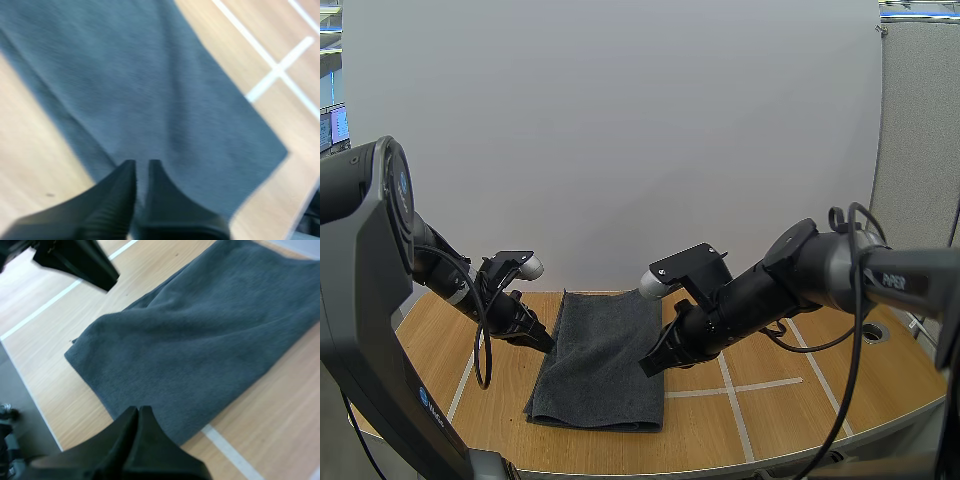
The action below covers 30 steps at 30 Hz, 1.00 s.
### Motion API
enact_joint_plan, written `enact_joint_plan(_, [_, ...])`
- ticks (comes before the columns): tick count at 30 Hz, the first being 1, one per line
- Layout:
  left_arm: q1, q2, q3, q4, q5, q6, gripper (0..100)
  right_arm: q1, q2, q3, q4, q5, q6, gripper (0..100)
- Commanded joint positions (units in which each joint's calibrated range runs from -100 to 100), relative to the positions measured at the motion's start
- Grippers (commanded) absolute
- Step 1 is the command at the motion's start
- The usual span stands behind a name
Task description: Fold the towel
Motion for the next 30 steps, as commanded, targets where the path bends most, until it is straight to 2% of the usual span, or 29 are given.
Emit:
enact_joint_plan(1, [-0.04, -0.39, -2.38, -3.79, -12.25, 5.21, 0, 1.48, 12.01, -2.38, 5.41, 5.25, -4.95, 0])
enact_joint_plan(7, [-0.48, 4.27, -10.93, -5.00, -8.62, 4.17, 0, 2.83, 20.35, -2.38, 6.49, 4.07, -7.17, 0])
enact_joint_plan(10, [-1.73, 7.63, -13.99, -4.44, -7.33, 3.81, 0, 3.53, 22.63, -2.38, 6.49, 3.26, -7.92, 0])
enact_joint_plan(16, [-5.55, 14.64, -16.61, -2.03, -8.14, 2.26, 0, 3.87, 26.08, -2.38, 6.47, 1.26, -8.25, 0])
enact_joint_plan(21, [-7.17, 18.51, -16.76, -2.49, -11.40, 2.03, 0, 3.87, 28.94, -1.25, 6.61, -0.24, -9.95, 0])
enact_joint_plan(30, [-7.19, 24.33, -16.76, -0.42, -8.22, 2.81, 0, 3.87, 33.72, -1.25, 7.49, -2.32, -11.96, 0])
